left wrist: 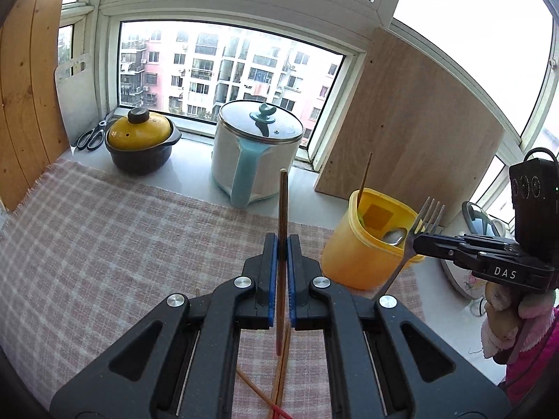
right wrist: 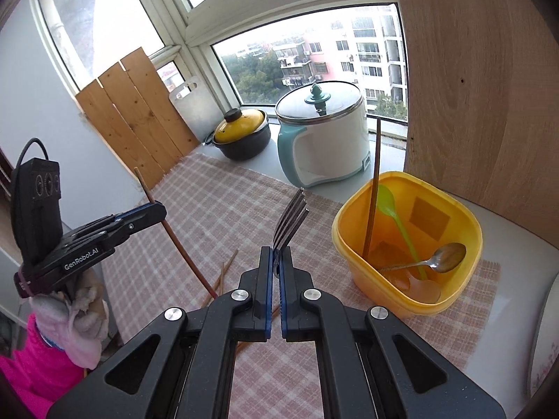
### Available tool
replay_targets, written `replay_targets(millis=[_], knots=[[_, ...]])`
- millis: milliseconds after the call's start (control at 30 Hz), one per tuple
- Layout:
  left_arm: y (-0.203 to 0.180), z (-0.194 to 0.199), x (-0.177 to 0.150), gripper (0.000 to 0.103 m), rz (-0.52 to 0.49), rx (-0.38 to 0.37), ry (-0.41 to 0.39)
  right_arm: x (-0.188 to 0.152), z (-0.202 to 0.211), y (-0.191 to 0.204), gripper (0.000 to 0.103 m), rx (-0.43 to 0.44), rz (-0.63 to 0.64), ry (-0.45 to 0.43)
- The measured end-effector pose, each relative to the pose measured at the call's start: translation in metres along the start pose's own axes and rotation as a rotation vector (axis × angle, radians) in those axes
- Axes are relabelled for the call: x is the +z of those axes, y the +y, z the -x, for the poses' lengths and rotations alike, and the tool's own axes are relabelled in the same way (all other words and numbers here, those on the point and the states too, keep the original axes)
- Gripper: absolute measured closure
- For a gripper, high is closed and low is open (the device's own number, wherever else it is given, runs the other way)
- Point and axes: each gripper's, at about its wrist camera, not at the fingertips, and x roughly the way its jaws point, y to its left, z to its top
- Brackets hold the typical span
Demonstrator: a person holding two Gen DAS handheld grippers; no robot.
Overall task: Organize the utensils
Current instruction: 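Lift the fork and chopstick and carry them over the yellow container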
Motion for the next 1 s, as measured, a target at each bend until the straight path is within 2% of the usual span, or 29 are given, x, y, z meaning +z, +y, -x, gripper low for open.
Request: replay_targets(millis=[233, 400, 767, 1000], knots=[[-0.022, -0.004, 0.025, 0.1, -0.016, -0.055, -0.033, 0.008, 0.03, -0.024, 0.101, -0.027, -0.045, -0.057], [-0.036, -0.011, 0.04, 0.1, -0.025, -0.081, -0.037, 0.016, 0.04, -0.031, 0.101, -0.036, -0.056, -0.064], [-0.073, -0.017, 0.07, 0.1, -0.097, -0.114, -0.054, 0.036, 0.06, -0.032, 0.101, -0.135, 0.023, -0.033], [-0.101, -0.019, 0.089, 0.1, -0.147, -0.138, -0.073, 0.047, 0.07, -0.028, 0.101, -0.2, 0.093, -0.047]])
